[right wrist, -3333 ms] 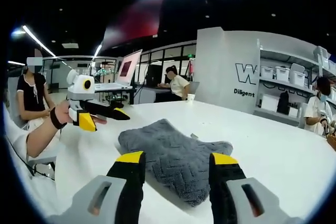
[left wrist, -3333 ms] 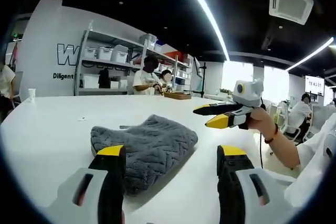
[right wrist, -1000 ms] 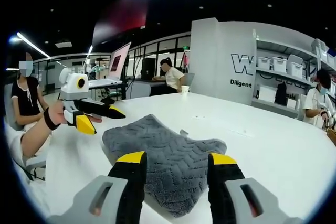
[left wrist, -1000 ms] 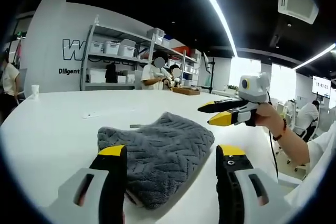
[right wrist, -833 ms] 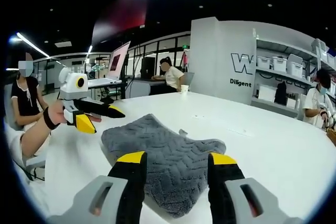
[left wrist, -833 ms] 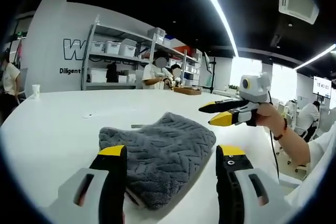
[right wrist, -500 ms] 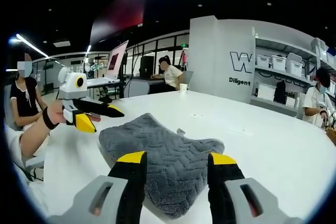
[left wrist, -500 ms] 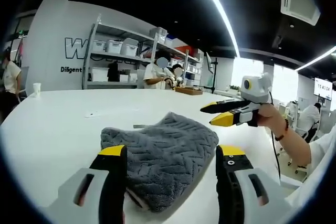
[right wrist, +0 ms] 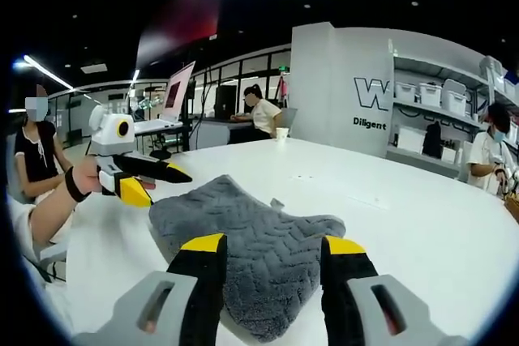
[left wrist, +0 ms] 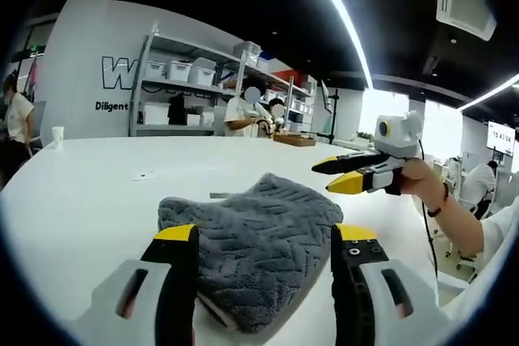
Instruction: Open the folded towel by lifting each exposed corner and separating the folded layers until the towel lies flat within the target outline without major curled edges
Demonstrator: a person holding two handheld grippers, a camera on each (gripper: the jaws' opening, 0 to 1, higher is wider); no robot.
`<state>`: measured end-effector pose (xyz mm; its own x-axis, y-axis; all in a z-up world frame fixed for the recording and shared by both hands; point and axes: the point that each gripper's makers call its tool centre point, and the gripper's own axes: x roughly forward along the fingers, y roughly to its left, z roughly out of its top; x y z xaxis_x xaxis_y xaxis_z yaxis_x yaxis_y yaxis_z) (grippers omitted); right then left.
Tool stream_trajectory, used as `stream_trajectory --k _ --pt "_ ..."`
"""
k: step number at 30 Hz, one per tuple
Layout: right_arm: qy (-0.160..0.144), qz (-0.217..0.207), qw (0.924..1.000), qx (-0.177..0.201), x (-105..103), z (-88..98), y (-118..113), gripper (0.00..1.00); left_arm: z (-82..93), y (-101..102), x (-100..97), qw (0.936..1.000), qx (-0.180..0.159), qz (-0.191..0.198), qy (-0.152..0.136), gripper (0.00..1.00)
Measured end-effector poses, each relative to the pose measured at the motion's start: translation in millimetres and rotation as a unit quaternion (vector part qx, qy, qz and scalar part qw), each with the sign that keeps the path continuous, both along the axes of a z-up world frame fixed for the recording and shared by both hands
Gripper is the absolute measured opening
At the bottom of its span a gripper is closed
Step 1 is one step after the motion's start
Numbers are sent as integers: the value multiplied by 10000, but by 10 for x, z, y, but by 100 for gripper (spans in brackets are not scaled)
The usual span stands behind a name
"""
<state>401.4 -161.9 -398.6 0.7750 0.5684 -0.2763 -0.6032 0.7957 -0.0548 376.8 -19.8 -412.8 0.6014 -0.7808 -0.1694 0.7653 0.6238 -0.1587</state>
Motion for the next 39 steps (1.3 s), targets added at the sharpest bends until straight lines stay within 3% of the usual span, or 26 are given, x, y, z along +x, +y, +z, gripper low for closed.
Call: stream_trajectory --k 18,28,39 --pt "113 -141 9998 -13 67 -61 -81 43 -116 97 135 9997 125 167 151 66" --pt "171 -227 9996 -41 125 -82 -98 43 -70 216 256 9990 66 447 56 63" --pt "181 -333 9992 -120 204 -139 -134 45 -106 199 331 9988 -32 465 113 63"
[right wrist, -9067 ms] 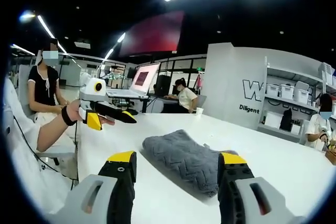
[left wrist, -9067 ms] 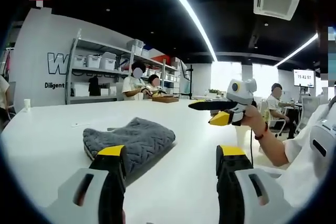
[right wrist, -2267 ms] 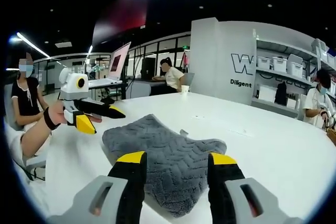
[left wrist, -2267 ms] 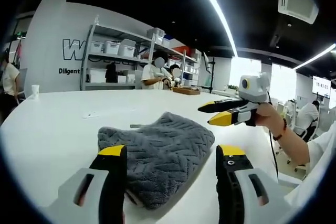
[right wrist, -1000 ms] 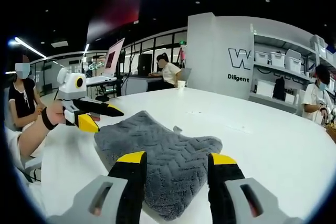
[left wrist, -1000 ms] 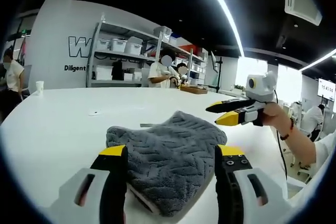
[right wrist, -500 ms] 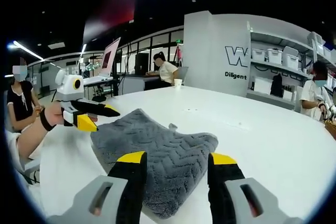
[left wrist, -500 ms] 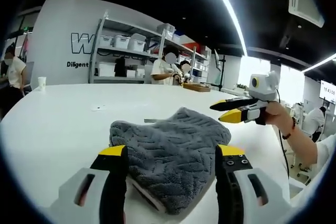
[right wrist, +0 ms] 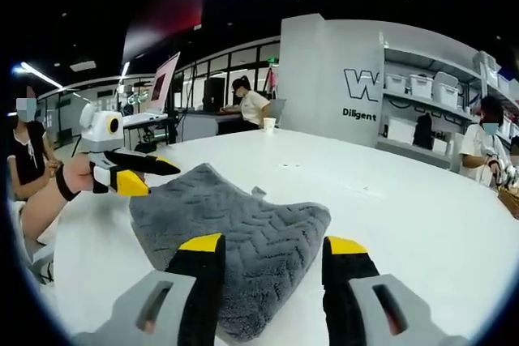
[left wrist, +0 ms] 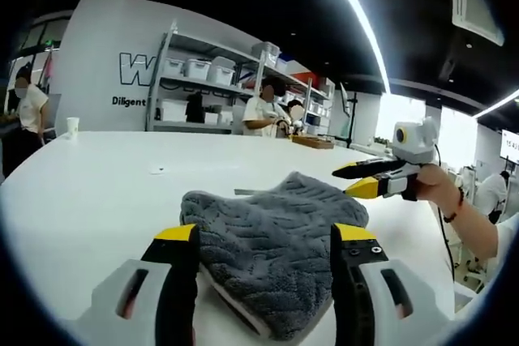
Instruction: Open the folded towel by lifting each exposed corner and separating the folded layers until the towel lies flat within the target outline without major curled edges
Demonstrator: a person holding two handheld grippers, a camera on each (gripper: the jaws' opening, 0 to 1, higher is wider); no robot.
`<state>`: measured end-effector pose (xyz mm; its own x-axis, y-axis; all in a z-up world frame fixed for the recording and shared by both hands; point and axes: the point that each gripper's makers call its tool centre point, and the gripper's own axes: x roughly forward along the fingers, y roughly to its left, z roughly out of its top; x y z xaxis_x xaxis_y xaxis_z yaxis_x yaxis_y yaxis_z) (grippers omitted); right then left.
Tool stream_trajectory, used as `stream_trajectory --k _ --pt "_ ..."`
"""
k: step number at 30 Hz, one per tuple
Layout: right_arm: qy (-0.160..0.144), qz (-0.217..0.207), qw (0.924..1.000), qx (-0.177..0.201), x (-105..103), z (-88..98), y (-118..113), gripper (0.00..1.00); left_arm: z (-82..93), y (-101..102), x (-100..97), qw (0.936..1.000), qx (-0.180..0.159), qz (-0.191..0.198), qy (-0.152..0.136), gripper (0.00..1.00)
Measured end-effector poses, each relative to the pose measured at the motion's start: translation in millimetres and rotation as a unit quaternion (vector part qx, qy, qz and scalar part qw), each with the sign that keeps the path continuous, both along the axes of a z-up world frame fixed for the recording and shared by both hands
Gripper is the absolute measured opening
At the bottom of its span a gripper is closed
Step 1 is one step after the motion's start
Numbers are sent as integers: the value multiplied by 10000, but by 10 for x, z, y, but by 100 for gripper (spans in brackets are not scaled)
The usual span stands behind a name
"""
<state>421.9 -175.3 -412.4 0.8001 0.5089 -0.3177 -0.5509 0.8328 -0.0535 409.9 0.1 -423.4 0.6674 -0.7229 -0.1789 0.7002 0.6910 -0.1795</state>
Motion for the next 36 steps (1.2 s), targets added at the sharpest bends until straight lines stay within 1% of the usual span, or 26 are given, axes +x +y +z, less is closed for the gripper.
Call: stream_trajectory --k 1,6,10,13,16,20,23,25,27,29,32,36 --pt "-4 -25 10000 2 9 -1 -7 45 3 12 50 10000 -2 9 9 63" --pt "56 -34 10000 -17 19 -34 -3 45 -21 52 168 9999 -45 128 54 63" --pt "61 -52 10000 2 13 -46 17 45 -38 57 210 9999 21 157 46 63" --pt "134 -36 9999 44 18 -65 35 45 -13 78 254 9998 -37 213 44 62" --pt "128 -58 9999 70 25 -65 34 45 1 55 243 9998 -57 202 38 62" --pt "184 -98 9997 131 32 -88 42 45 6 74 293 9997 11 246 -40 62" --pt "200 -122 9997 51 47 -104 61 45 5 69 315 9996 -44 271 11 62" --pt "141 -220 9996 -107 69 -100 38 45 11 83 353 9994 -59 333 10 62" --pt "150 -194 9997 -86 69 -96 62 45 1 66 359 9995 -31 306 3 62" --pt "172 -170 9997 15 73 -90 85 45 -6 60 374 9995 -16 303 6 62" --pt "172 -194 9997 -12 91 -97 80 45 10 59 397 9995 -79 318 10 62" --pt "149 -234 9996 32 105 -85 71 45 4 67 441 9994 -56 344 22 61"
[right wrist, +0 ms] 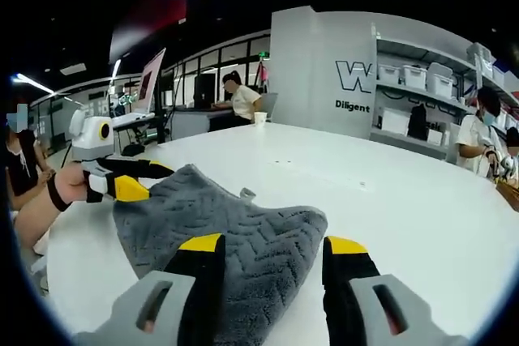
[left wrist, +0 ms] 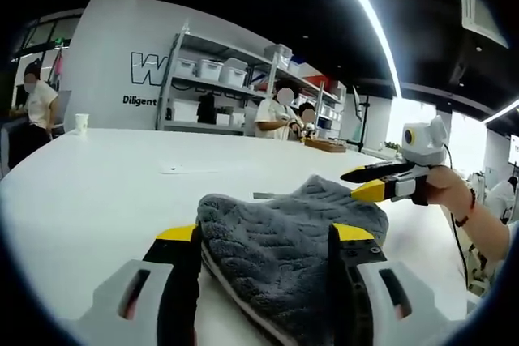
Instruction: Open the folded towel by lifting each exposed corner and separating the folded layers until the towel lies flat within the target outline without major curled edges
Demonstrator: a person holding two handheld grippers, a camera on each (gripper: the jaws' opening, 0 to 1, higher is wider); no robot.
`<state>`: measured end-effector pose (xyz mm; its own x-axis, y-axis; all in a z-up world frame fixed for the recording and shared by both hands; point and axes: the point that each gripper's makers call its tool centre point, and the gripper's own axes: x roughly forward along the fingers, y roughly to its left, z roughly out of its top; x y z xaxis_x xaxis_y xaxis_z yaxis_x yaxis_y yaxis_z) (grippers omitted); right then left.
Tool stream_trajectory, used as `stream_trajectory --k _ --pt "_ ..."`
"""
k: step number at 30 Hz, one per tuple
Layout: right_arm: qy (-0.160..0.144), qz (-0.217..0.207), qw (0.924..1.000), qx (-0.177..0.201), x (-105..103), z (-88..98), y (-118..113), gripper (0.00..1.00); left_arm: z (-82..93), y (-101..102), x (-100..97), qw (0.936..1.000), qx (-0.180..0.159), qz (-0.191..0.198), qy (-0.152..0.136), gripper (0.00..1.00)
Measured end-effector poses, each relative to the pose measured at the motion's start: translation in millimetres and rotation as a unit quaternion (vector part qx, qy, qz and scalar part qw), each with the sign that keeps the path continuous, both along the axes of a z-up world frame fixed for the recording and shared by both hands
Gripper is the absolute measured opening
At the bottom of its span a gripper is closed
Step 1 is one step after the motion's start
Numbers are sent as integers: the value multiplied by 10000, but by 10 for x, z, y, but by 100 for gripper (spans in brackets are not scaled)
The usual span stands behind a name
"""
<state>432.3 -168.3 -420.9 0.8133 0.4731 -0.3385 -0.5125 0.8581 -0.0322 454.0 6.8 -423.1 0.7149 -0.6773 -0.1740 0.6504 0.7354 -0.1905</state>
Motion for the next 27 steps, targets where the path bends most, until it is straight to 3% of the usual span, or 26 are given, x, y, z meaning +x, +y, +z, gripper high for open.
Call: stream_trajectory --k 13,16,27 --pt "-41 -133 9999 20 25 -21 -50 47 4 -8 61 9999 -35 112 -22 60" --pt "-31 -173 9996 215 94 14 -73 47 16 -12 73 9999 -75 134 -20 59" --pt "100 -232 9995 211 165 -101 -44 47 -42 -56 101 9999 -29 148 28 57"
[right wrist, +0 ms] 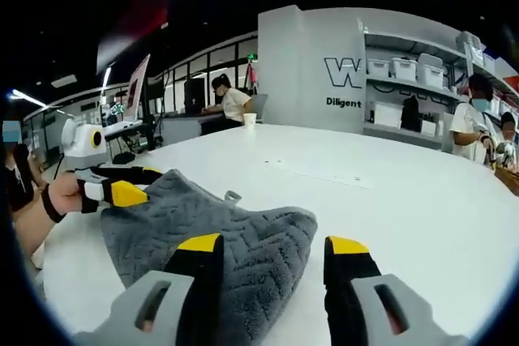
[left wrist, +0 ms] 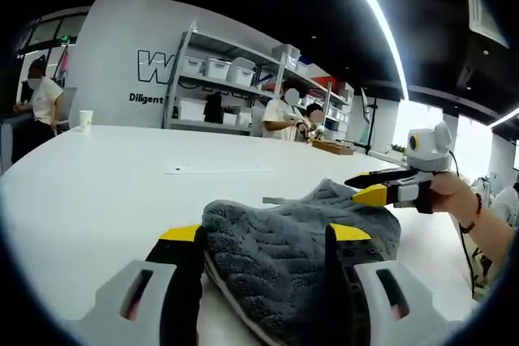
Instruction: Open the folded towel by lifting each exposed corner and separating the folded layers until the towel lies flat within the target outline without major curled edges
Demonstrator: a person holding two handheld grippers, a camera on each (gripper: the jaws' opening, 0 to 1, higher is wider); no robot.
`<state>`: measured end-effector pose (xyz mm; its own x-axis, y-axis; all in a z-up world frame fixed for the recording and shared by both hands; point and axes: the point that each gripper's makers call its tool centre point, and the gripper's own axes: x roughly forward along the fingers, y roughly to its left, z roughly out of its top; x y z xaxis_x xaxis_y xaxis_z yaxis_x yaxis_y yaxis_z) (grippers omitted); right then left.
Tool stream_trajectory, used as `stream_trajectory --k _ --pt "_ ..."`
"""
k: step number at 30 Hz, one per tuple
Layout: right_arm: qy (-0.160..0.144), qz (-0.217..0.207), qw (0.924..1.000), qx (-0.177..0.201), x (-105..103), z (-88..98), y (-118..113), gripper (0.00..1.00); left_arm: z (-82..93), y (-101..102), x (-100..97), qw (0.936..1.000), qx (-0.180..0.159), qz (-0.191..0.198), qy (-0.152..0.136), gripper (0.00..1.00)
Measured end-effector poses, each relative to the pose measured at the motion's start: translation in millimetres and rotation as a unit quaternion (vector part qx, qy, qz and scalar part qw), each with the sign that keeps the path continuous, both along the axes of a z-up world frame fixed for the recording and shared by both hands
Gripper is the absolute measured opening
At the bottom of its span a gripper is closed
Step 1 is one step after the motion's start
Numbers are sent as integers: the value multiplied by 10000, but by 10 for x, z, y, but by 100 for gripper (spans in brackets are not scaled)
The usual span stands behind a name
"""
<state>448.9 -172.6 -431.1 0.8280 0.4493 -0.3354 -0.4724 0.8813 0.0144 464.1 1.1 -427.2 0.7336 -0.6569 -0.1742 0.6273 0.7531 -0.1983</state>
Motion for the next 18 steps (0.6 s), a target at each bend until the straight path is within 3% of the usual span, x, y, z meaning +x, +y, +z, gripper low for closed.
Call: stream_trajectory --k 7,11,18 --pt "-133 -135 9998 -38 70 16 -12 52 -73 5 -4 9999 37 48 103 57" --pt "-163 -189 9996 154 117 34 -30 52 -59 -11 -19 10000 18 58 69 56" --pt "-139 -271 9994 168 165 -7 -48 51 -82 -11 6 9999 -35 124 93 55"
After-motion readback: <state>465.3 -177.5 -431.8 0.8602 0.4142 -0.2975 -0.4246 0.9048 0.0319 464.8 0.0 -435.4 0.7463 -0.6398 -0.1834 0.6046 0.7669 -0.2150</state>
